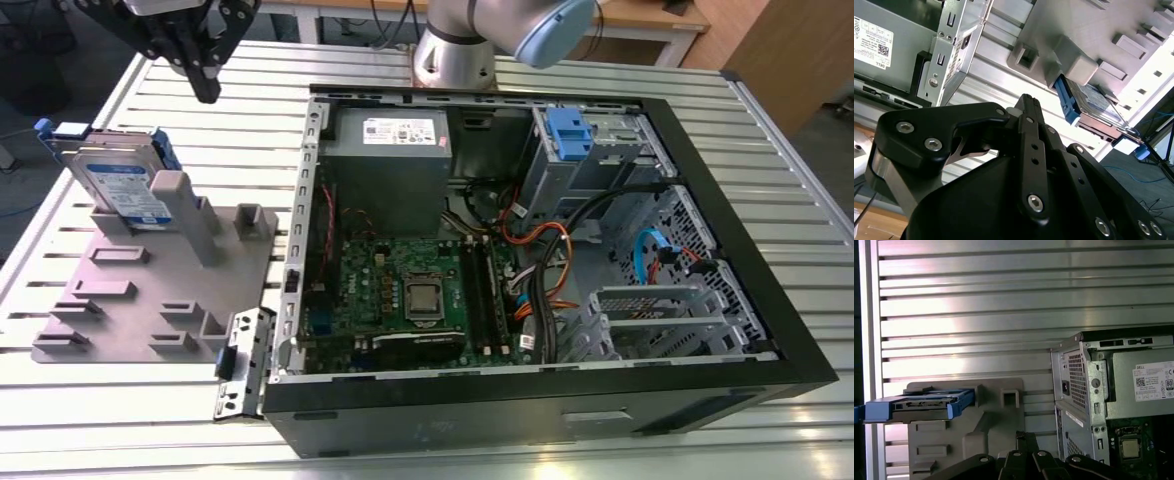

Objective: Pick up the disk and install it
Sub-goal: 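Reach for the disk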

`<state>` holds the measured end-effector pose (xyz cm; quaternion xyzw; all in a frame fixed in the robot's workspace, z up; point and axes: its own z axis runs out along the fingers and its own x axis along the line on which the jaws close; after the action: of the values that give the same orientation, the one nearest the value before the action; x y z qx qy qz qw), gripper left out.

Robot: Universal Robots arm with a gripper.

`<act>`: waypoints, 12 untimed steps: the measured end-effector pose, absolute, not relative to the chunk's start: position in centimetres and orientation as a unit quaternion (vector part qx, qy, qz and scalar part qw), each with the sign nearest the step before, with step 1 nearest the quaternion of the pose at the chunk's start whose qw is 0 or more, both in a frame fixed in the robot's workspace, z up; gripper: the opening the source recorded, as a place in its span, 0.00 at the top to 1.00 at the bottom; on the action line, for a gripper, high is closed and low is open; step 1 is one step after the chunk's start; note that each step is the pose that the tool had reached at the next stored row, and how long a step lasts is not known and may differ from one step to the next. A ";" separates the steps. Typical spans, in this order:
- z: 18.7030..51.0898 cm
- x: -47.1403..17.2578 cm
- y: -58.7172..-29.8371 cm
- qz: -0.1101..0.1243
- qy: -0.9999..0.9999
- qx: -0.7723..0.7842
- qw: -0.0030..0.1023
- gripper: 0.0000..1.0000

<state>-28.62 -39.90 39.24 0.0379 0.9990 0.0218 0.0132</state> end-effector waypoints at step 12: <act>38.8 -30.7 -39.9 0.022 0.999 0.038 0.013 0.89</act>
<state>-30.68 -39.90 38.78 0.0379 0.9990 0.0217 0.0131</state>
